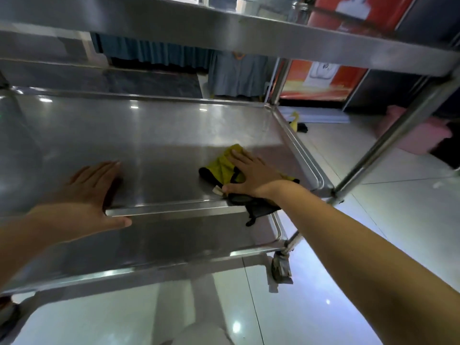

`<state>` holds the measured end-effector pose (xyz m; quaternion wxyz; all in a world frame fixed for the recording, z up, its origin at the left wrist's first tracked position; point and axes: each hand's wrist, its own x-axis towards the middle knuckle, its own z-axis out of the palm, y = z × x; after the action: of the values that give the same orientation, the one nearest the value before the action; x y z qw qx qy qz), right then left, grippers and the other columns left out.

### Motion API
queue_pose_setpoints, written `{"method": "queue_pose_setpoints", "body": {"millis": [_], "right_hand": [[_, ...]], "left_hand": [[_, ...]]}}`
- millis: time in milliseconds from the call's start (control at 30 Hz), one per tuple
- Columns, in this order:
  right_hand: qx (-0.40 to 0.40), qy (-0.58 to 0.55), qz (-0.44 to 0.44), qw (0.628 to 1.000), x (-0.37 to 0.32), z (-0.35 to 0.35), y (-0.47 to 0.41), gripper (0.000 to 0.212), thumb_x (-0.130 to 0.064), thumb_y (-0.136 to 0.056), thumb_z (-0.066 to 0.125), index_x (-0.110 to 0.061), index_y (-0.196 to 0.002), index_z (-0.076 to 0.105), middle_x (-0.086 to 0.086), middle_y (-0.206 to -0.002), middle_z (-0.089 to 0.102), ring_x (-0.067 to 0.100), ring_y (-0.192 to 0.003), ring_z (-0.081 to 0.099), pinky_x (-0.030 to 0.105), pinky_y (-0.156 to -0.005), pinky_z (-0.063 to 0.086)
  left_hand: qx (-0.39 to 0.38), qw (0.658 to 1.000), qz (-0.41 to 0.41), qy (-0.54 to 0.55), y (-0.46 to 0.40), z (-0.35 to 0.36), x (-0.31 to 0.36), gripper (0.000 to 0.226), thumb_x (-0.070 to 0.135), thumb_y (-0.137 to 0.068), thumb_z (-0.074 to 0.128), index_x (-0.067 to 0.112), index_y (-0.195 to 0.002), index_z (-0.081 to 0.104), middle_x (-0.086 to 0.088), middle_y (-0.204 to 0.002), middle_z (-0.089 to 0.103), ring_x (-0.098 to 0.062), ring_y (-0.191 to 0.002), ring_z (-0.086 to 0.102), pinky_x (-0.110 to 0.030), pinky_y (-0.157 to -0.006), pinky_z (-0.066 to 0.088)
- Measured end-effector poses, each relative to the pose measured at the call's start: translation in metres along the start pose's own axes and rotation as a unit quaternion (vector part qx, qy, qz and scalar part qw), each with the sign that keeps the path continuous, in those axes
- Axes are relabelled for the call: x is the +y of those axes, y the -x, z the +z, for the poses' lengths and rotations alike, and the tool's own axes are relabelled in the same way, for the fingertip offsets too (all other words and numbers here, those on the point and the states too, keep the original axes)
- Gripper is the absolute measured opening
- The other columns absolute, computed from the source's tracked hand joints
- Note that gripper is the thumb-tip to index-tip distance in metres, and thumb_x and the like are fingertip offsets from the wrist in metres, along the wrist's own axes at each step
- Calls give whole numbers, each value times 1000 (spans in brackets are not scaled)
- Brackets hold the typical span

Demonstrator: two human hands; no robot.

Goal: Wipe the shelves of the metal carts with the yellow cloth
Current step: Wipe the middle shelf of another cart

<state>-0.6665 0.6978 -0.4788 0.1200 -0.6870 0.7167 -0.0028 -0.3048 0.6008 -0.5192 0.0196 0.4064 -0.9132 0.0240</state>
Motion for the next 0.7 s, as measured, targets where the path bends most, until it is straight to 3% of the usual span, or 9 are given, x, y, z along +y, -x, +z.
{"method": "queue_pose_setpoints", "body": {"millis": [133,233,367,467,700], "right_hand": [[2,0,104,995,64,-8,29,87,-68,-86,45,-31,-153,4,-10,-161,-6,11,-147,-11,43,-120,0],[5,-10,195,981,91,-9,41,83,-70,-89,34,-29,-154,1,-7,-161,-11,15,-147,-13,44,-120,-4],[16,2,276,961,72,-6,28,86,-75,-88,22,-26,-154,-3,1,-161,-14,27,-147,-12,49,-118,-4],[27,14,257,966,30,1,11,86,-75,-89,20,-24,-154,-4,4,-161,-12,32,-147,-11,52,-118,-3],[53,26,94,994,-82,20,-40,88,-76,-87,19,-23,-154,-1,9,-161,-9,36,-146,-11,56,-116,-3]], "left_hand": [[-2,1000,24,-6,-3,-3,1,115,86,-64,35,-3,-137,40,-22,-137,49,-29,-126,35,-14,-111,-7],[22,999,44,-19,-4,-4,6,115,88,-72,19,-3,-137,41,-22,-135,50,-28,-125,34,-15,-112,-8],[57,995,65,-48,-3,-4,11,110,85,-77,19,-5,-136,42,-25,-133,52,-29,-122,37,-16,-112,-6],[57,994,68,-56,-2,-7,12,109,84,-78,18,-6,-136,41,-25,-132,52,-27,-122,35,-16,-113,-5],[61,994,59,-75,0,-3,8,110,84,-78,21,-6,-137,40,-24,-137,48,-28,-127,36,-21,-112,3]]}}
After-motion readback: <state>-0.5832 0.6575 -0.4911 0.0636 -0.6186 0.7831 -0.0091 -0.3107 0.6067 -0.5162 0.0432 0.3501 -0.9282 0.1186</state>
